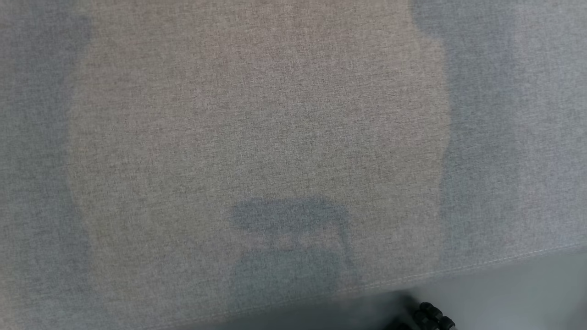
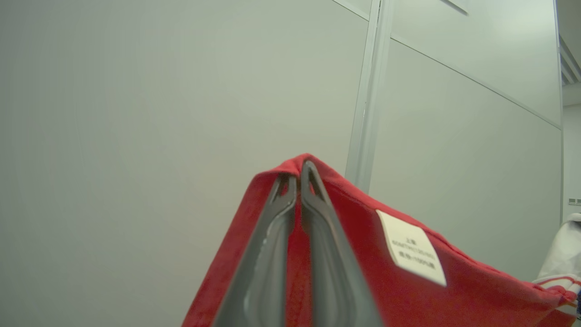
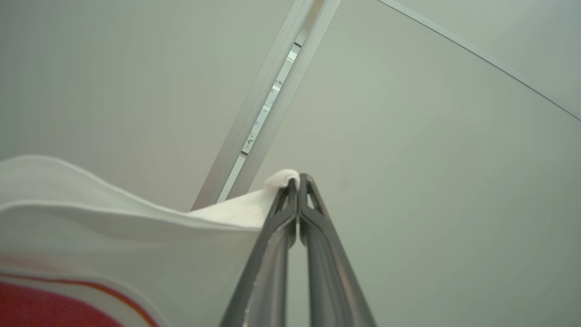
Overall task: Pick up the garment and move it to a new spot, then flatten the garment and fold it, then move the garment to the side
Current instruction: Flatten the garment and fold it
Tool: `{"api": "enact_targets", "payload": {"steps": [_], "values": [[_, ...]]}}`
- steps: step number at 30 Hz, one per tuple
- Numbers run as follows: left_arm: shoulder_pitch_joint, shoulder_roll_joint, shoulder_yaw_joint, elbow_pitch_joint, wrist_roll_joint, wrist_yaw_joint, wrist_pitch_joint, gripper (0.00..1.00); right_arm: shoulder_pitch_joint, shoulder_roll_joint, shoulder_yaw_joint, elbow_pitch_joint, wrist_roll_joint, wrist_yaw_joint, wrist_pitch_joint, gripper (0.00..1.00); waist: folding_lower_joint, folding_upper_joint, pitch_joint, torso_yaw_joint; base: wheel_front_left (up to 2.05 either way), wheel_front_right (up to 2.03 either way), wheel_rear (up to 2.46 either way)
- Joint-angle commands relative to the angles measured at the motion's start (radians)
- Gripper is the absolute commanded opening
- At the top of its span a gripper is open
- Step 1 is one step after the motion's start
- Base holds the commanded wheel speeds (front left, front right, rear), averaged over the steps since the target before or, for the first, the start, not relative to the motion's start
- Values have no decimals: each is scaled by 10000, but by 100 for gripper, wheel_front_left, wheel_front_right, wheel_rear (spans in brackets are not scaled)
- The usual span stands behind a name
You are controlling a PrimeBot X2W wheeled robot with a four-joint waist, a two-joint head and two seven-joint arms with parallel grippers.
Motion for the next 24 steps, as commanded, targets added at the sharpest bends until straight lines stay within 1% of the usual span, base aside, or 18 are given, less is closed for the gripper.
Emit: {"api": "enact_targets", "payload": {"steps": [1, 4, 5, 8, 12, 16, 19, 22, 24], "values": [[165, -38, 112, -113, -143, -21, -72, 0, -61, -25, -121, -257, 4, -16, -32, 0, -1, 0, 167, 25, 0, 0, 0], [643, -15, 58, -192, -111, -21, -57, 0, 332, -98, -75, -342, 48, -16, -27, 0, -1, 0, 279, 54, 0, 0, 0], [865, -57, 96, -249, -219, -21, -56, 0, 506, -168, 28, -370, 58, -16, -28, 0, -1, 0, 339, 67, 0, 0, 0], [1542, 42, -99, -420, -55, -22, -62, 0, 1024, -328, 352, -256, 292, -16, -32, 0, -1, 0, 518, 147, 0, 0, 0], [2797, 49, -191, -652, 158, -22, -65, 0, 2006, -501, 1132, -26, 815, -18, -33, 0, -1, 0, 439, 310, 0, 0, 0], [4355, -135, -147, -1145, 455, -22, -67, 0, 3177, -914, 2078, 191, 1702, -18, -32, 0, -1, 0, 40, 538, 0, 0, 0], [5533, -346, 191, -1427, 627, -16, -67, 0, 4099, -1230, 2658, 81, 2519, -18, 169, 0, -1, 0, -392, 656, 0, 0, 0], [6730, -587, 407, -1673, 1000, 17, -66, 0, 5109, -1651, 3079, -270, 3494, -18, 692, 0, -1, 0, -927, 765, 0, 0, 0], [7515, -719, 412, -1746, 1203, 16, -68, 0, 5857, -1986, 3237, -595, 4098, -18, 1252, 0, -1, 0, -1328, 832, 0, 0, 0]]}}
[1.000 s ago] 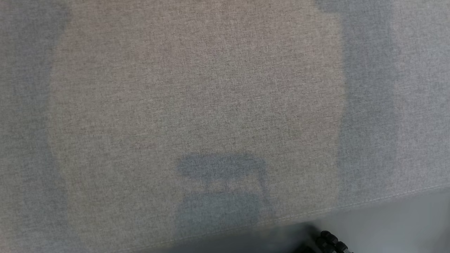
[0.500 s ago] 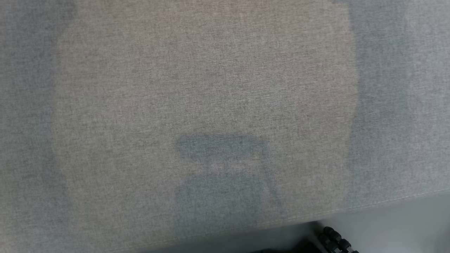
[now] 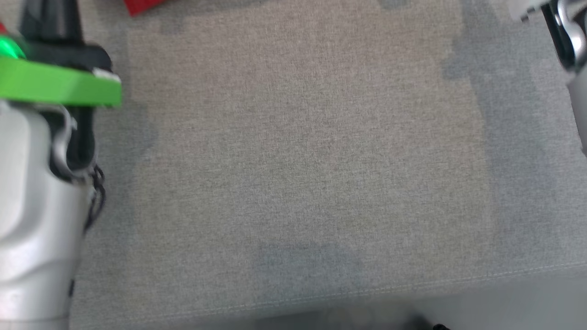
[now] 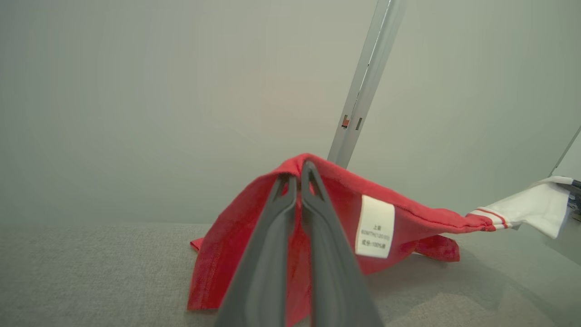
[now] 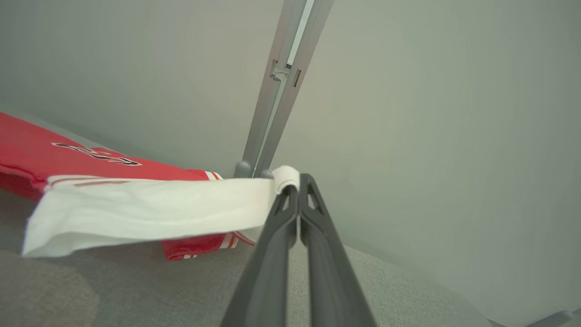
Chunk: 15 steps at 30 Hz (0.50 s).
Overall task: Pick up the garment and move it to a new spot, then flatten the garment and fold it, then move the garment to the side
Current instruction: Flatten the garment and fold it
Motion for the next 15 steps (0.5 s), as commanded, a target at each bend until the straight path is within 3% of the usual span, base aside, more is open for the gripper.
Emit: {"api": "enact_targets", "payload": {"steps": [1, 6, 15], "values": [[370, -84, 11, -44, 52, 1, -5, 0, 380, -211, -152, -202, 157, -18, 127, 0, 1, -1, -828, 250, 0, 0, 0], [1958, -313, -312, 24, 676, 32, -5, 0, 2615, -533, -955, -1367, 778, -18, 1992, 0, 1, -1, -1720, 344, 0, 0, 0], [3919, -561, -267, 291, 1130, 456, -6, 0, 6572, 2, -1729, -4191, 1773, -16, 5160, 0, 1, -1, -2973, 312, 0, 0, 0]]}}
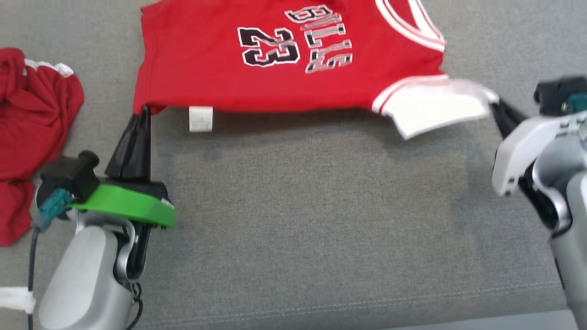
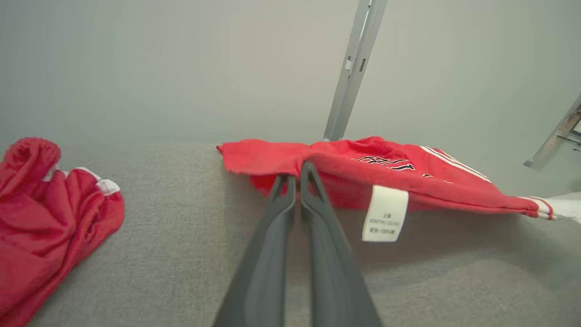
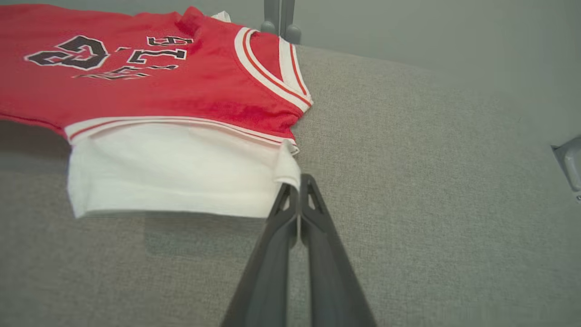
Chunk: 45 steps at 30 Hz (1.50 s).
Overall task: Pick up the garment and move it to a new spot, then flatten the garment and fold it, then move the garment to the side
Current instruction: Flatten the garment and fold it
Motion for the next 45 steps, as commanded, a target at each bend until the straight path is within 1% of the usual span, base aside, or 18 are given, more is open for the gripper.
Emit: {"api": "enact_targets", "payload": {"steps": [1, 6, 8, 9, 12, 13, 19, 23, 24, 27, 35, 40, 45], "values": [[484, 2, 96, 43, 110, 158, -6, 0, 863, 152, -209, -526, 169, -15, 460, 0, 1, 0, -854, 79, 0, 0, 0], [1448, -197, 270, 27, 71, 423, -6, 0, 2617, 645, -678, -1527, 418, -15, 1333, 0, 1, 0, -1395, 141, 0, 0, 0], [1797, -228, 281, 52, 131, 502, -6, 0, 3118, 857, -935, -1809, 420, -15, 1466, 0, 1, 0, -1574, 153, 0, 0, 0], [1797, -228, 281, 52, 131, 502, -6, 0, 3118, 857, -935, -1809, 420, -15, 1466, 0, 1, 0, -1574, 153, 0, 0, 0], [2247, -337, 332, 71, 200, 586, -6, 0, 3819, 1198, -1267, -2065, 303, -15, 1623, 0, 1, 0, -1794, 160, 0, 0, 0], [2496, -387, 319, 112, 280, 604, -6, 0, 4163, 1398, -1496, -2192, 270, -15, 1693, 0, 1, 0, -1915, 163, 0, 0, 0], [3141, -606, 579, 65, 438, 885, -6, 0, 5158, 1935, -2046, -2533, 260, -15, 2027, 0, 1, 0, -2201, 125, 0, 0, 0], [3611, -734, 874, -67, 493, 1107, -6, 0, 5514, 2200, -2376, -2781, 117, -16, 1848, 0, 1, 0, -2390, 66, 0, 0, 0], [3711, -775, 929, -127, 473, 1085, -6, 0, 5553, 2256, -2454, -2819, 89, -16, 1747, 0, 1, 0, -2417, 57, 0, 0, 0], [3892, -756, 970, -178, 540, 993, -6, 0, 5487, 2394, -2390, -2833, -27, -16, 1432, 0, 1, 0, -2483, 35, 0, 0, 0], [3658, -745, 850, -5, 615, 867, -6, 0, 4843, 2391, -1888, -2548, -115, -15, 493, 0, 1, 0, -2557, 39, 0, 0, 0], [2905, -682, 753, 207, 683, 760, 64, 0, 3688, 2175, -1391, -1779, -255, -12, -4, 0, 1, 0, -2302, -6, 0, 0, 0], [1401, -606, 646, 691, 781, 597, 249, 0, 1884, 1817, -830, -658, -328, -13, -455, 0, 1, 0, -1801, -24, 0, 0, 0]]}}
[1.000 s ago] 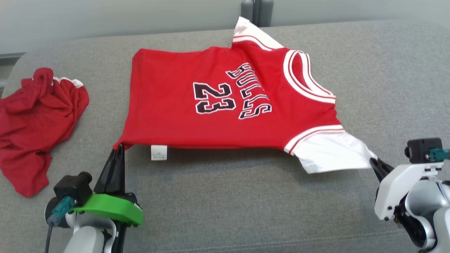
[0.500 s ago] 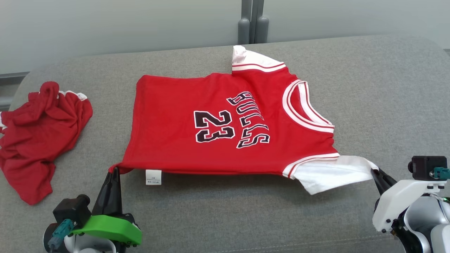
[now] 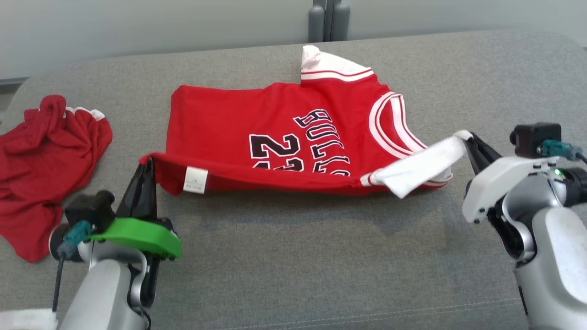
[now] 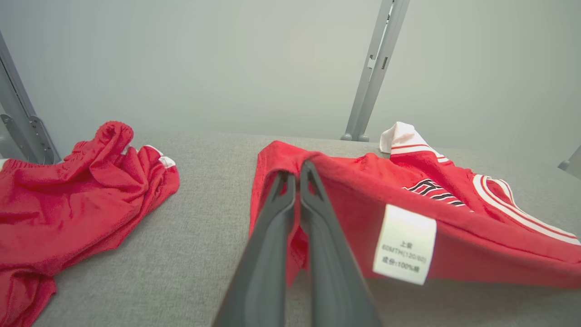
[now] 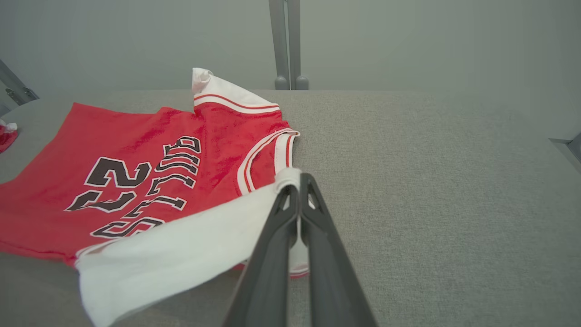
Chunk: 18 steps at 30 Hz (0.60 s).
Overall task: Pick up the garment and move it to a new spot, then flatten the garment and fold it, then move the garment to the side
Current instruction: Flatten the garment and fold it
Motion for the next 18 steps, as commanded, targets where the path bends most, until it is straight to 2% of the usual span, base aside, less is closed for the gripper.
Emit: {"api": "enact_targets", "payload": {"steps": [1, 5, 13, 18], "values": [[-665, 72, -3, 159, 40, -82, 54, 0, -650, -167, 155, 335, -71, -10, -178, 0, 1, 0, 401, -8, 0, 0, 0], [-2096, 98, -62, 630, 131, -227, 145, 0, -2324, -522, 784, 1211, -168, -11, -606, 0, 1, 0, 1038, -12, 0, 0, 0], [-4186, 323, -105, 1405, 376, -385, 82, 0, -5128, -791, 1626, 2661, -38, -13, -1591, 0, 1, 0, 1980, -222, 0, 0, 0], [-5383, 554, -135, 1737, 400, -572, 112, 0, -6771, -554, 1715, 3640, 388, -13, -2338, 0, 1, 0, 2671, -446, 0, 0, 0]]}}
